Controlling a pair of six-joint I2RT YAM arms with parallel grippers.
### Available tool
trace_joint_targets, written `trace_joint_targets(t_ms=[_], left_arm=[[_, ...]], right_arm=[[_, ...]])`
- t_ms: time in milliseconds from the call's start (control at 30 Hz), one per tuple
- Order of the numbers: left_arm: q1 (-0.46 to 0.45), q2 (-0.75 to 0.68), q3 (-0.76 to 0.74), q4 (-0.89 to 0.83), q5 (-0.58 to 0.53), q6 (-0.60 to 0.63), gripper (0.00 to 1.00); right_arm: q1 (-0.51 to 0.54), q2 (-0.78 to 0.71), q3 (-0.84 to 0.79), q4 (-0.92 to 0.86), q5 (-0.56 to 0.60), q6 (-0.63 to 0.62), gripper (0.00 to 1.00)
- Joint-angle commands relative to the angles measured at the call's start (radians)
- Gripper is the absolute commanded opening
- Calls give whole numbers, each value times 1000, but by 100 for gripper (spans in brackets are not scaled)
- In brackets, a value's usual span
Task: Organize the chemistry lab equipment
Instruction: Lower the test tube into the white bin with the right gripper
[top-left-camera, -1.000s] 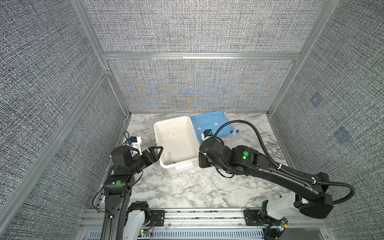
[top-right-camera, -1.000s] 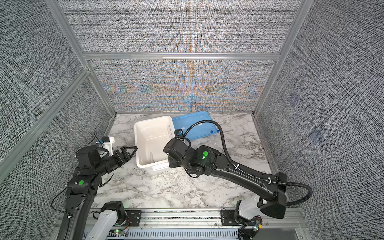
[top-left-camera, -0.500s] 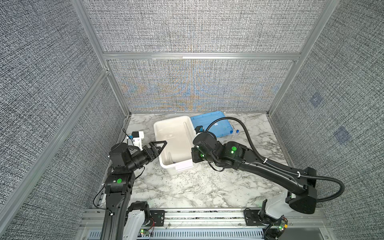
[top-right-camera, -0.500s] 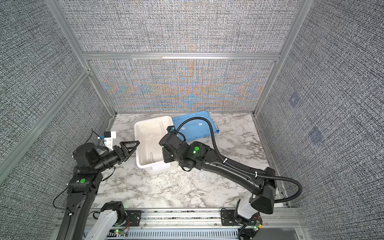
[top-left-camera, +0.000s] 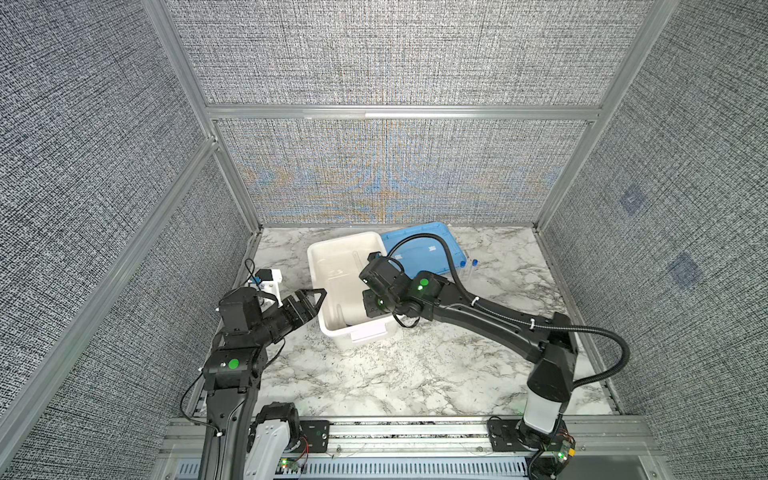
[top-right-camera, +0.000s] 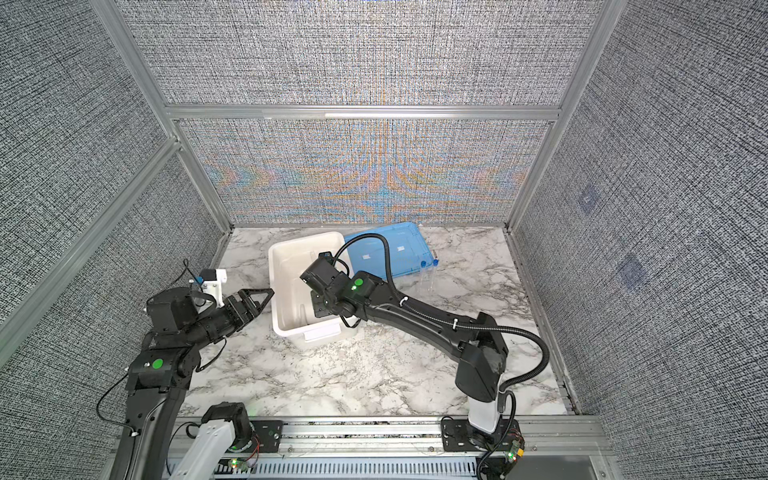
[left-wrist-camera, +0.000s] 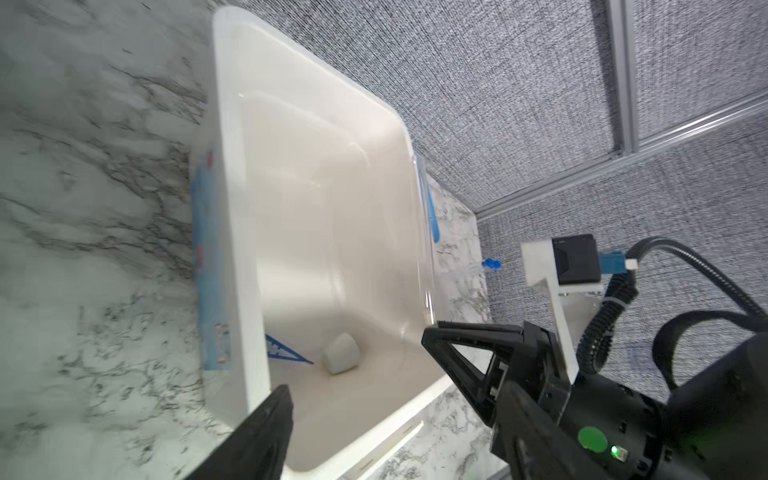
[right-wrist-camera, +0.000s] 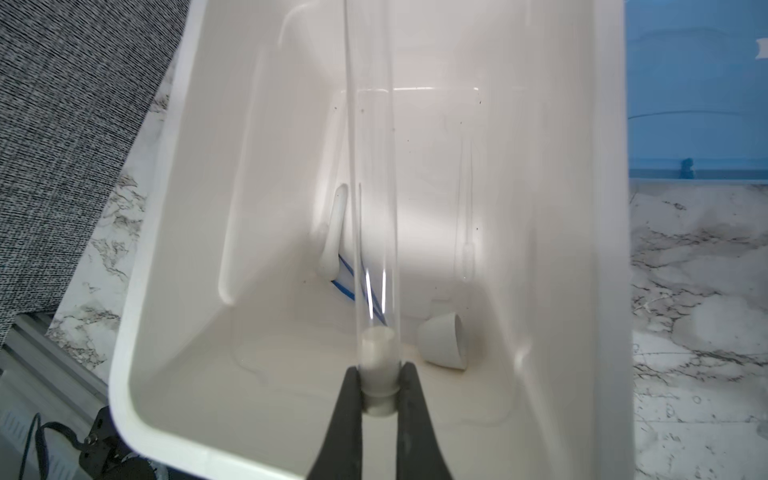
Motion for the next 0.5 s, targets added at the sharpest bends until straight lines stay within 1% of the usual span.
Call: trace_joint_targets(t_ms=[0,100,167,333,467], left_arm=[[3,-15,13,-102,-137,81,79],[2,-42,5,-125,-210,99,79],[3,-57,-7,-126,-234,102,79],[3,-54,-25,-124,-236,105,79],[2,-63,-36,-123,-242,110,80]], right_arm=[[-12,56,56,-95,-17,17,2],[-23,129,131,-167,-42,22,2],[-28,181,187,-220,-48,31,3],[-39,308,325,-335,-57,43,3],[-40,393,414,-397,-31,43,3]])
